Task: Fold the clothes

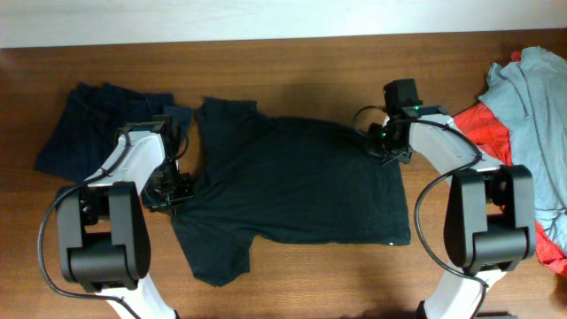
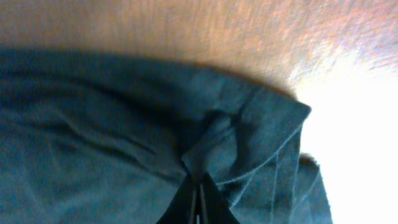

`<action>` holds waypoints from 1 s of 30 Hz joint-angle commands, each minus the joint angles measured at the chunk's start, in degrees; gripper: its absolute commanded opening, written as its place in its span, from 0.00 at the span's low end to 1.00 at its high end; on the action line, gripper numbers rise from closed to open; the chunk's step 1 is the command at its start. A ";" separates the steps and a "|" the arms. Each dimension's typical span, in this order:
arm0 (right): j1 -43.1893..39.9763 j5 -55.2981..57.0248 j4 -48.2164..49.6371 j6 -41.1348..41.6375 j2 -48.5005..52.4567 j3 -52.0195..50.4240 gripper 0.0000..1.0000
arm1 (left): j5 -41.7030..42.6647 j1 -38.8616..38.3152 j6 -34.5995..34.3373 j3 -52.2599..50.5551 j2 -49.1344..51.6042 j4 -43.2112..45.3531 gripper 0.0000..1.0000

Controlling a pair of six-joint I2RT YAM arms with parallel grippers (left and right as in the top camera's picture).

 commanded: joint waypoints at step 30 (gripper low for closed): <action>-10.19 -6.29 13.33 -4.33 -4.59 3.67 0.90 | 4.87 0.24 9.75 4.68 -1.68 2.01 0.35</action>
